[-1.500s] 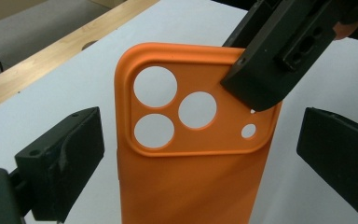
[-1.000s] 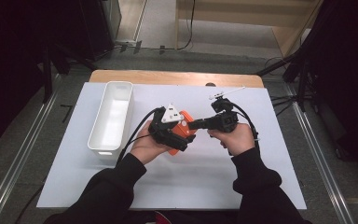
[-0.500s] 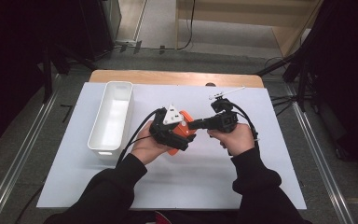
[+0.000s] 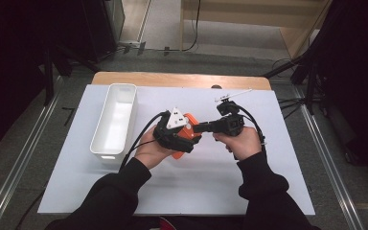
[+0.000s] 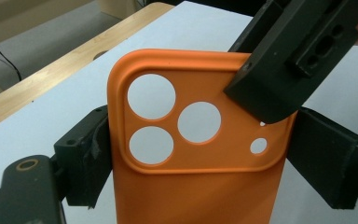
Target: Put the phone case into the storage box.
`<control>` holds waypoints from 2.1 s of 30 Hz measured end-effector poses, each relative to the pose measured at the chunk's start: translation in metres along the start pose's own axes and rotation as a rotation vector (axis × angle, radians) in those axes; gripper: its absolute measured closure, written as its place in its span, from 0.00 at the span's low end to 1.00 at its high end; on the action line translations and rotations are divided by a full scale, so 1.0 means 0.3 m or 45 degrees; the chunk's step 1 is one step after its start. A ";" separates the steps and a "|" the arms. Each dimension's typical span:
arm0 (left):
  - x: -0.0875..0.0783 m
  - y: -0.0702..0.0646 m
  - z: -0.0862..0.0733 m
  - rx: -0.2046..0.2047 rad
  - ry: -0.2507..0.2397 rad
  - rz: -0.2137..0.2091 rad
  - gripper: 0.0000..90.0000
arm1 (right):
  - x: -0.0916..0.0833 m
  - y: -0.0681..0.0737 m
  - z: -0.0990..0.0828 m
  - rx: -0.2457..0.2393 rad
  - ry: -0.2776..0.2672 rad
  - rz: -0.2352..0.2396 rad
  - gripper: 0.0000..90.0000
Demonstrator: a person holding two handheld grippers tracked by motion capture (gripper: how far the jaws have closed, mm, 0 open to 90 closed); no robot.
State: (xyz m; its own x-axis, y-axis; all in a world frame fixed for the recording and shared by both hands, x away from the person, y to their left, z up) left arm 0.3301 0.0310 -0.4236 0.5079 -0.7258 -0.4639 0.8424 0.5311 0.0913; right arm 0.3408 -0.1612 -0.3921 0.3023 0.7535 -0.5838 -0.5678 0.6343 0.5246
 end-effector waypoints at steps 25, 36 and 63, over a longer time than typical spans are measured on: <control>-0.010 0.013 0.006 -0.039 0.024 -0.015 0.18 | -0.020 0.010 0.005 -0.005 -0.039 0.025 0.74; -0.023 0.039 0.008 -0.100 0.032 -0.022 0.18 | -0.065 -0.007 0.008 -0.004 -0.092 0.010 0.67; -0.096 0.099 0.037 -0.266 0.050 -0.037 0.18 | -0.060 -0.074 -0.030 -0.107 -0.089 -0.066 0.45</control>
State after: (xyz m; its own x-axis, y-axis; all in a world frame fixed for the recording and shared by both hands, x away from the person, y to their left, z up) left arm 0.3427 0.0629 -0.3977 0.4733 -0.7268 -0.4978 0.7988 0.5923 -0.1054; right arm 0.3411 -0.1904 -0.3987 0.3839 0.7319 -0.5629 -0.6110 0.6584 0.4394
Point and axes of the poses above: each handheld gripper's, and its own axes: x roughly forward along the jaws, z roughly out of its top, y roughly to its left, the point moved 1 cm from there along x, roughly forward along the jaws, and after that the axes turned 5 degrees about -y, right-handed, at the moved point
